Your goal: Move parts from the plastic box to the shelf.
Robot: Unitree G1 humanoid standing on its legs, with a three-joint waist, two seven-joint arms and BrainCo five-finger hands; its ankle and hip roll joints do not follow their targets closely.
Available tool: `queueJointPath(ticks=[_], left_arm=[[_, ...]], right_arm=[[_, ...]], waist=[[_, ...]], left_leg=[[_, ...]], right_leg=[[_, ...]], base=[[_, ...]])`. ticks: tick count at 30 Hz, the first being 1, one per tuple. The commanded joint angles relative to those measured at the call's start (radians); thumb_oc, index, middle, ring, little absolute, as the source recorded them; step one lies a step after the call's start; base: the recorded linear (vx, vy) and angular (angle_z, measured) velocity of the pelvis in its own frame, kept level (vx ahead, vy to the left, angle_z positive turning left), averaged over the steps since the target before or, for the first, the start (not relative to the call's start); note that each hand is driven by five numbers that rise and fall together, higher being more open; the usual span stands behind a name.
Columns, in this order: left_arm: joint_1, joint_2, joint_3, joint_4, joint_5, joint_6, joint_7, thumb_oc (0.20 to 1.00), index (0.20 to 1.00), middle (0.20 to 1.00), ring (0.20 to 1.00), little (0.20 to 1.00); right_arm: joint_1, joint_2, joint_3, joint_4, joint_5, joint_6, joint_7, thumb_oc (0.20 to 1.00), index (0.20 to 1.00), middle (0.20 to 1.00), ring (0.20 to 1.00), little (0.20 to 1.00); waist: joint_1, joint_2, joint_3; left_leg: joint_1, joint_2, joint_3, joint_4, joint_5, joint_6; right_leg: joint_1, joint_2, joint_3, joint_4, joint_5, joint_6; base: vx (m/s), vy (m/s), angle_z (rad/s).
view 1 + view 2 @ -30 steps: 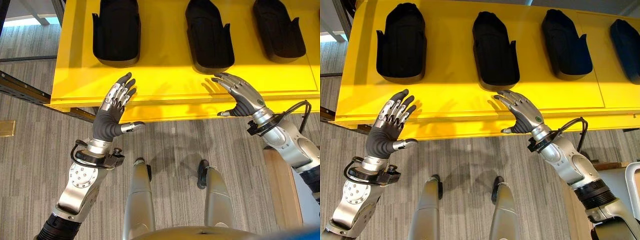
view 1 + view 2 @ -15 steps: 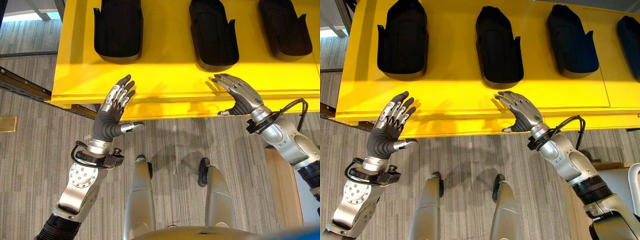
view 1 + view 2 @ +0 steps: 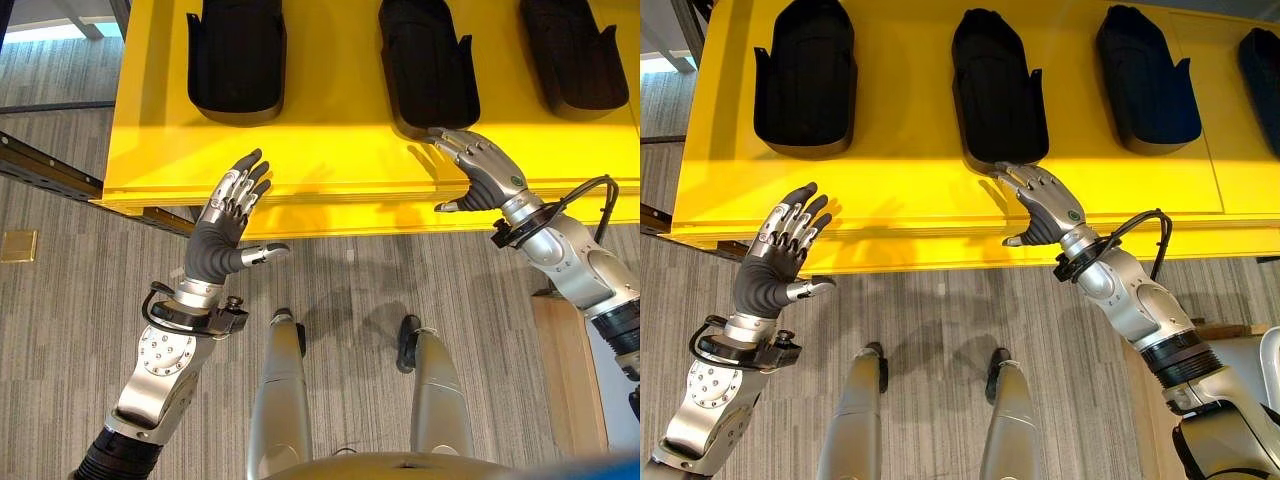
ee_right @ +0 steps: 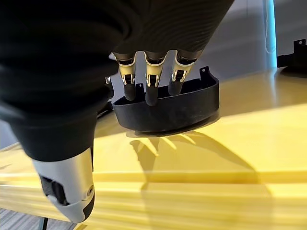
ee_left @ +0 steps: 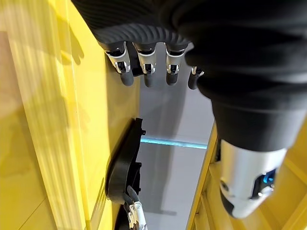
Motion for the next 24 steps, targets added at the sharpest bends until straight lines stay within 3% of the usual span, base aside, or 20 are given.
queueJointPath(ticks=[1, 24], left_arm=[[-0.006, 0.002, 0.005, -0.05, 0.018, -0.059, -0.002, 1.0, 1.0, 1.0, 1.0, 1.0], [-0.011, 0.005, 0.002, -0.044, 0.011, -0.06, 0.001, 1.0, 1.0, 1.0, 1.0, 1.0]], right_arm=[[-0.075, -0.028, 0.028, 0.021, 0.001, -0.002, -0.039, 1.0, 1.0, 1.0, 1.0, 1.0], [-0.19, -0.012, 0.105, 0.136, -0.017, 0.026, -0.047, 1.0, 1.0, 1.0, 1.0, 1.0]], waist=[[0.01, 0.005, -0.055], [0.022, 0.009, -0.048]], left_leg=[[-0.032, 0.017, -0.036, -0.091, 0.149, 0.039], [-0.045, 0.013, -0.039, -0.085, 0.15, 0.041]], right_leg=[[-0.043, 0.004, 0.061, 0.018, 0.114, -0.023], [-0.059, 0.004, 0.061, 0.027, 0.114, -0.023]], base=[[0.0, 0.0, 0.0], [0.0, 0.0, 0.0]])
